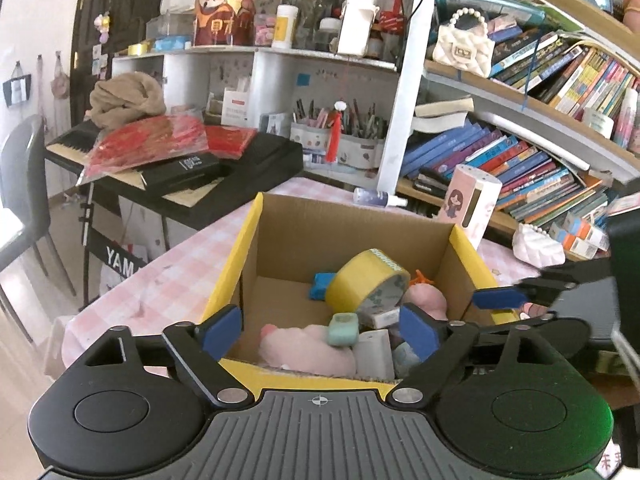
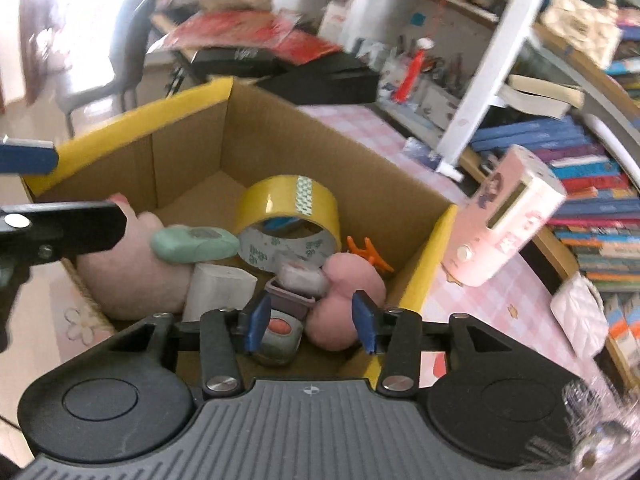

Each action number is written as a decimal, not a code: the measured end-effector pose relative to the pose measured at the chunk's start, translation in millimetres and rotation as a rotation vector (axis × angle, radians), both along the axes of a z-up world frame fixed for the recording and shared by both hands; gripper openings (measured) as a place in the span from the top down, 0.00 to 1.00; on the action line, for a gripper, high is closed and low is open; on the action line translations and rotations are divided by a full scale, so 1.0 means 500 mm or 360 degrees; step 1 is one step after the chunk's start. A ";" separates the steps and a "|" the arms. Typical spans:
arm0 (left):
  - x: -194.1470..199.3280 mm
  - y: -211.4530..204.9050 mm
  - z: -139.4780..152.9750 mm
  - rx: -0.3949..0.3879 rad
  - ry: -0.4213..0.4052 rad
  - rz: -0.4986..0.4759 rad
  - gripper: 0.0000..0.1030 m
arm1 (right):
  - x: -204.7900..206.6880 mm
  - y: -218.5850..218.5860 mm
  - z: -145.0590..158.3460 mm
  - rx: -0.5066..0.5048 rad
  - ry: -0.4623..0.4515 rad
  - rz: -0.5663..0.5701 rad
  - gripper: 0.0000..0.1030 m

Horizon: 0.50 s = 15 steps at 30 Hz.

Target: Organize objects

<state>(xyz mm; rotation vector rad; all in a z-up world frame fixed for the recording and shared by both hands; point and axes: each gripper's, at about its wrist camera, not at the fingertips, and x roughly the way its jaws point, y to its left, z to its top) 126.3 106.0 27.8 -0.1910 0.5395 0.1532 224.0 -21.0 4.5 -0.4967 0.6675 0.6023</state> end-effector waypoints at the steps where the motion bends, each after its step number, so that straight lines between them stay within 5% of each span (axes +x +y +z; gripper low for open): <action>1: -0.009 -0.001 0.003 0.0015 -0.0020 0.0004 0.05 | -0.012 -0.006 0.007 0.0030 -0.0011 -0.0031 0.54; 15: -0.107 -0.020 0.002 0.0110 0.0023 -0.0096 0.00 | -0.200 -0.080 0.048 0.0299 -0.0143 -0.0665 0.13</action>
